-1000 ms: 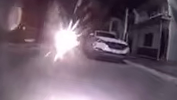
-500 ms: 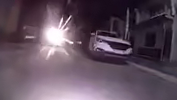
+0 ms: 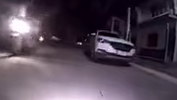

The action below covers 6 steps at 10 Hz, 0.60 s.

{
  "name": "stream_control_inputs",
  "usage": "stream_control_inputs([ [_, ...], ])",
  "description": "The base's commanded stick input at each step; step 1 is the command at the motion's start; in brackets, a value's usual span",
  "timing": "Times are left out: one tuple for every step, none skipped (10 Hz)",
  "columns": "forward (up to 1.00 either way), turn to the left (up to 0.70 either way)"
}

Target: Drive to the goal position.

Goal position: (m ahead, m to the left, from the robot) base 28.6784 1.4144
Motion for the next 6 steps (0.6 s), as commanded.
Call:
stream_control_inputs([
  [0.6, 0.15],
  [0.6, 0.15],
  [0.6, 0.15],
  [0.6, 0.15],
  [0.6, 0.15],
  [0.6, 0.15],
])
